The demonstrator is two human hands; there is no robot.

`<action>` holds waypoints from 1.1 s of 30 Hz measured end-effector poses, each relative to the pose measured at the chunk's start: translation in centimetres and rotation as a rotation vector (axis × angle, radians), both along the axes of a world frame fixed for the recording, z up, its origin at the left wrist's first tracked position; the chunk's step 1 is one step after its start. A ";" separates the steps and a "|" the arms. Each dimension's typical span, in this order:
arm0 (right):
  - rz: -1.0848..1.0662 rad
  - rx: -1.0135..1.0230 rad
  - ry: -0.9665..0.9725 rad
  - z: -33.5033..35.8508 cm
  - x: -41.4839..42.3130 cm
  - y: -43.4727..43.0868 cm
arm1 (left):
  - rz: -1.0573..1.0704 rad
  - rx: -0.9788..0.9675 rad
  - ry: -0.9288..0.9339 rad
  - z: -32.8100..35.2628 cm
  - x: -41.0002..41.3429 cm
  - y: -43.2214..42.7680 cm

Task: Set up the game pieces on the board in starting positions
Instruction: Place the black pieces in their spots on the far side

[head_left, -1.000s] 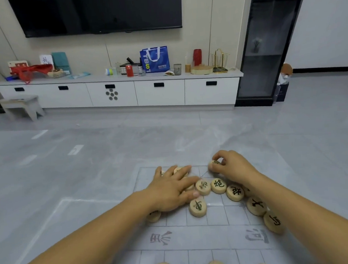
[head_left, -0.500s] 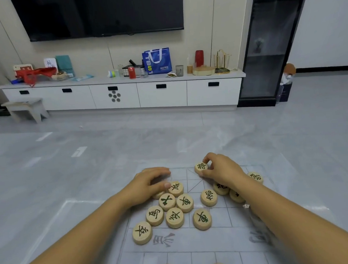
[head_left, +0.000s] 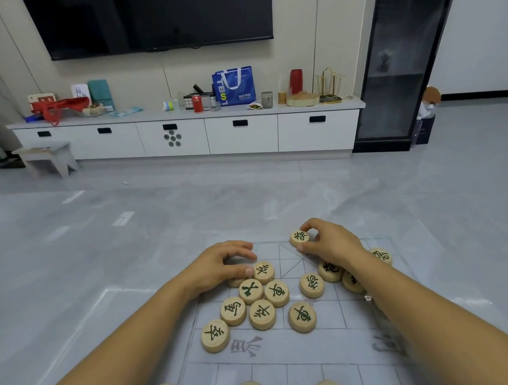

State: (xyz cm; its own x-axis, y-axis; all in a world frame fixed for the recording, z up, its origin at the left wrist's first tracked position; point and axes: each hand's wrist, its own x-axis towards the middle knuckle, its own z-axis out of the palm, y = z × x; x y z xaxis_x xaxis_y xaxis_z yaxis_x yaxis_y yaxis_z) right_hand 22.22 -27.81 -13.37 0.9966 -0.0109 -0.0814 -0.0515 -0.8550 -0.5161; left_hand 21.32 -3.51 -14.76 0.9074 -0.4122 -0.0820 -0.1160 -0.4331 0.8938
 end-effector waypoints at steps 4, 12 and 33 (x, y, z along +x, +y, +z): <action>0.007 0.026 0.000 0.0 0.0 -0.2 | 0.054 -0.098 0.063 0.1 0.1 0.2; 0.013 0.046 -0.005 -0.2 0.0 -0.4 | 0.115 -0.112 0.066 0.1 0.0 0.3; 0.003 0.309 -0.036 2.3 -8.4 -8.7 | -0.179 0.617 -0.179 4.2 -3.7 -1.4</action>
